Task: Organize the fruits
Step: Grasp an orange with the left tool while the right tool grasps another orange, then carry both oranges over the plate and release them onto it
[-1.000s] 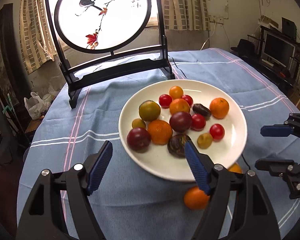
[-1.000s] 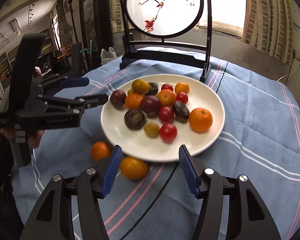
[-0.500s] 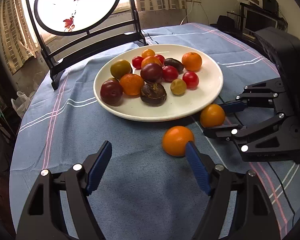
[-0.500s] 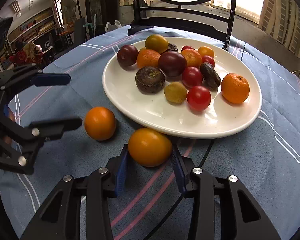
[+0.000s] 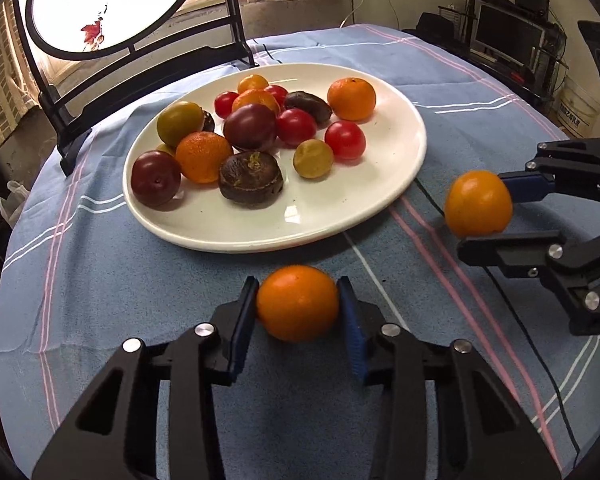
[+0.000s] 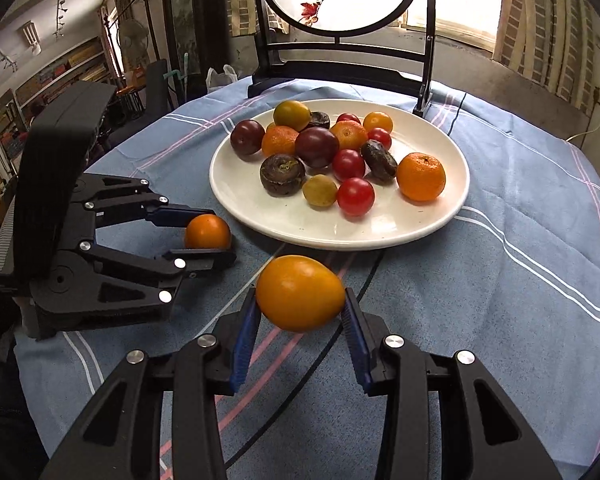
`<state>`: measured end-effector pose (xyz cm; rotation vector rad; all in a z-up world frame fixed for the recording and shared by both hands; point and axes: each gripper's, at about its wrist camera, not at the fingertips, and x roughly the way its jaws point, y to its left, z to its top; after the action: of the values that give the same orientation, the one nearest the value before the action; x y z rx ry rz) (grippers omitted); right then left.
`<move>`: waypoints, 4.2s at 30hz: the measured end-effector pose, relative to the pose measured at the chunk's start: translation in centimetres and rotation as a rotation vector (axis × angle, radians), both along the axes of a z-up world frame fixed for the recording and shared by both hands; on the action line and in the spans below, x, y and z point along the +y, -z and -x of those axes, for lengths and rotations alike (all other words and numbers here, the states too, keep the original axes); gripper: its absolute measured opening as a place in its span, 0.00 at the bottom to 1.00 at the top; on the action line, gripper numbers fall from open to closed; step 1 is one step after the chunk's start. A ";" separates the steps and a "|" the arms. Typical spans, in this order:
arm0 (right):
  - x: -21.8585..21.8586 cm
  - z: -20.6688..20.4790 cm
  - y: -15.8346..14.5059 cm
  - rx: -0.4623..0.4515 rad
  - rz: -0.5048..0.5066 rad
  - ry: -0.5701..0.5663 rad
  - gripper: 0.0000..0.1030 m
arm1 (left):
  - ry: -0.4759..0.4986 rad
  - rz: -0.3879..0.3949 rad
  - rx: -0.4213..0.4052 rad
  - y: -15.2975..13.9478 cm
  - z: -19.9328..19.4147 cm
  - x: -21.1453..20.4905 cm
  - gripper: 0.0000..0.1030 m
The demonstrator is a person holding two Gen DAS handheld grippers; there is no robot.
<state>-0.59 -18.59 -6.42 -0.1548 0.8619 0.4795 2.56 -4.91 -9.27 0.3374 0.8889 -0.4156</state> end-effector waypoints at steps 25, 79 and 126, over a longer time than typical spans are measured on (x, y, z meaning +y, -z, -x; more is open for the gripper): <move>1.7 2.6 -0.1 0.011 -0.011 -0.052 0.40 | -0.026 0.020 -0.069 -3.5 2.6 1.3 0.38; -0.2 -5.2 -5.2 -0.116 -0.099 0.056 0.40 | -0.156 0.059 -0.144 -6.7 -5.2 -0.7 0.38; -2.1 -10.1 -7.9 -0.167 -0.187 0.200 0.65 | -0.241 0.067 -0.256 -7.9 -7.1 0.2 0.78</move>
<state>9.55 -20.68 1.45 0.0627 0.6572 0.3525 9.65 -4.73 -1.35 0.2123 0.6542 -0.1734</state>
